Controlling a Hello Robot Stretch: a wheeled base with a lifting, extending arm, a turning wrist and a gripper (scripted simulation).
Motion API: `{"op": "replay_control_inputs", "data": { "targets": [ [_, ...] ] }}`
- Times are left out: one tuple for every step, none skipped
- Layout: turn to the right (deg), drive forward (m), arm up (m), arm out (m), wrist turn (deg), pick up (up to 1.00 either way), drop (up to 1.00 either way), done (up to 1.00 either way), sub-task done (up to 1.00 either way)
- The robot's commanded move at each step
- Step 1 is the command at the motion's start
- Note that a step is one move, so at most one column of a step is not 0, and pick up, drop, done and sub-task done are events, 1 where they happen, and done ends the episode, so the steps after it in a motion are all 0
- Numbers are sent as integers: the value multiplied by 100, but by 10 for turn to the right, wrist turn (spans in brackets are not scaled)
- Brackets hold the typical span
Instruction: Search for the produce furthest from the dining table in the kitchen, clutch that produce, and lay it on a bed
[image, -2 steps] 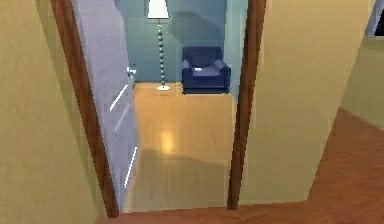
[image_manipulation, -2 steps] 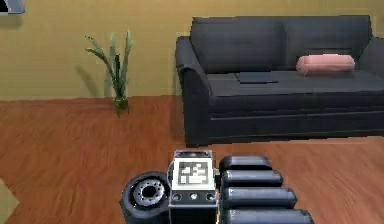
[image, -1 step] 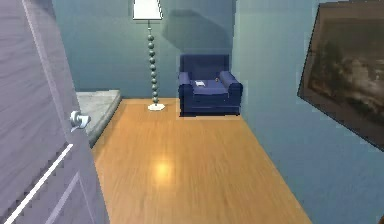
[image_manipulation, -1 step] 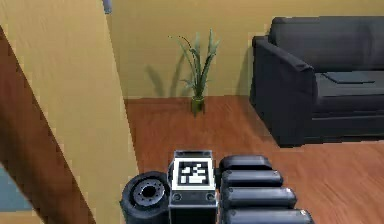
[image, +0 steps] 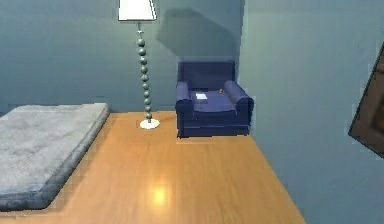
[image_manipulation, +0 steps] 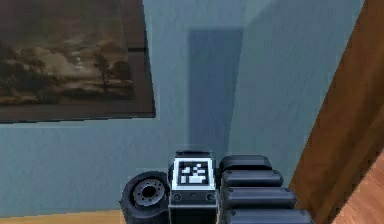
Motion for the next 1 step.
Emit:
{"op": "replay_control_inputs", "data": {
  "targets": [
    [-150,0,0,0,0,0,0,0,0]
  ]
}}
